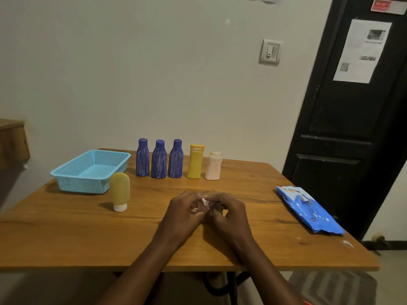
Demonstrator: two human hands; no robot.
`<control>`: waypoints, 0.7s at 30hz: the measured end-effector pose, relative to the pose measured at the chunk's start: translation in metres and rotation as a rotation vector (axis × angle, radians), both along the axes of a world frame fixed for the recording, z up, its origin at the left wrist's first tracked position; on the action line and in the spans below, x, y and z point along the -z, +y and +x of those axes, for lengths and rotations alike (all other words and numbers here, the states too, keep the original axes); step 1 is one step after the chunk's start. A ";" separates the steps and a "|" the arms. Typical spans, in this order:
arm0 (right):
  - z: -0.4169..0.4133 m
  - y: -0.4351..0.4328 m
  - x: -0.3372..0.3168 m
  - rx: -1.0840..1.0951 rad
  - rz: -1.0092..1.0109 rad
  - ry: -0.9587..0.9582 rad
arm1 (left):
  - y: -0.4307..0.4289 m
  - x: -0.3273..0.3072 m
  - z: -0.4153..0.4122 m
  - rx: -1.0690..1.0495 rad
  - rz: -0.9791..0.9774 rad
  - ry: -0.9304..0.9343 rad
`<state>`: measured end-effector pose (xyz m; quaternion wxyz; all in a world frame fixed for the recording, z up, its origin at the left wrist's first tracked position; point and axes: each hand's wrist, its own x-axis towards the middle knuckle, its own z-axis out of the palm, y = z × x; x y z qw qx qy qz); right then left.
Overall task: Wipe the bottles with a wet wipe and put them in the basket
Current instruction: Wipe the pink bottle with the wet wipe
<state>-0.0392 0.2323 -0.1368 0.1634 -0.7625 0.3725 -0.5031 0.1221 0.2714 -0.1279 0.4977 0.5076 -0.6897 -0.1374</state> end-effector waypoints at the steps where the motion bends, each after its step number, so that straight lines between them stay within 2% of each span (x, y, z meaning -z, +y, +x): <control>1: -0.001 0.001 0.000 -0.021 -0.022 0.003 | -0.001 0.000 0.001 -0.003 0.012 0.001; 6: 0.000 0.007 0.001 -0.036 -0.048 0.087 | -0.001 -0.001 0.001 -0.030 0.074 0.037; 17: -0.001 0.007 -0.005 0.116 0.137 -0.080 | 0.000 -0.001 -0.002 -0.100 0.084 0.058; 21: 0.001 0.013 -0.008 0.069 0.078 -0.064 | 0.000 -0.003 -0.001 -0.126 0.017 0.064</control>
